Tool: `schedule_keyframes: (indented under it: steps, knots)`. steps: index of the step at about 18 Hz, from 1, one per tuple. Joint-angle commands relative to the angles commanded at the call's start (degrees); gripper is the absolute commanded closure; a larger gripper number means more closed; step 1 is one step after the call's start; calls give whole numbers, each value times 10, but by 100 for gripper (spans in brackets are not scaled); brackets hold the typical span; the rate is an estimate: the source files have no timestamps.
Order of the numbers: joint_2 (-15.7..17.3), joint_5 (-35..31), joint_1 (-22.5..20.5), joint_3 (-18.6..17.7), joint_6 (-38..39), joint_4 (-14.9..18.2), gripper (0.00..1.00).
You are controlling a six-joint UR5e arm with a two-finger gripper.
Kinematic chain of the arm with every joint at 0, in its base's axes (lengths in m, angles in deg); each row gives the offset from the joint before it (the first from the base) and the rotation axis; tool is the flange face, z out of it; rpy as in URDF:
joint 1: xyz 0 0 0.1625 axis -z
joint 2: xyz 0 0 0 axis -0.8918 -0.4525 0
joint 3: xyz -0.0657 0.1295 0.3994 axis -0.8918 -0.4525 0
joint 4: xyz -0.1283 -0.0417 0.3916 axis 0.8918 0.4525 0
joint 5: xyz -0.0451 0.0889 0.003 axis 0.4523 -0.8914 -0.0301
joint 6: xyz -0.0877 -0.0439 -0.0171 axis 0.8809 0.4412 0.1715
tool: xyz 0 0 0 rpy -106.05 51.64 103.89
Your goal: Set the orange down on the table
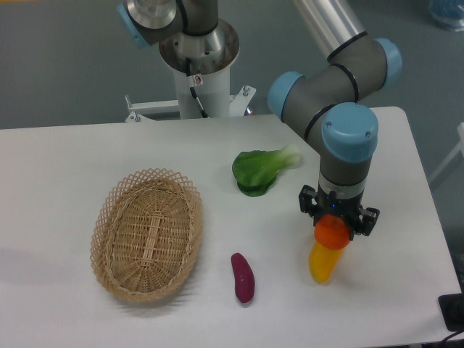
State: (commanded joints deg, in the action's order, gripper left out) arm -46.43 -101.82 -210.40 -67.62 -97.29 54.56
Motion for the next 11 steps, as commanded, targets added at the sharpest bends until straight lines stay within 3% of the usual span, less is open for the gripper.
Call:
schedule_keyframes:
  steps: [5,11]
  knots:
    - [1,1,1,-2,4,-1,36]
    - [22,7,2,-41,11,-4,36]
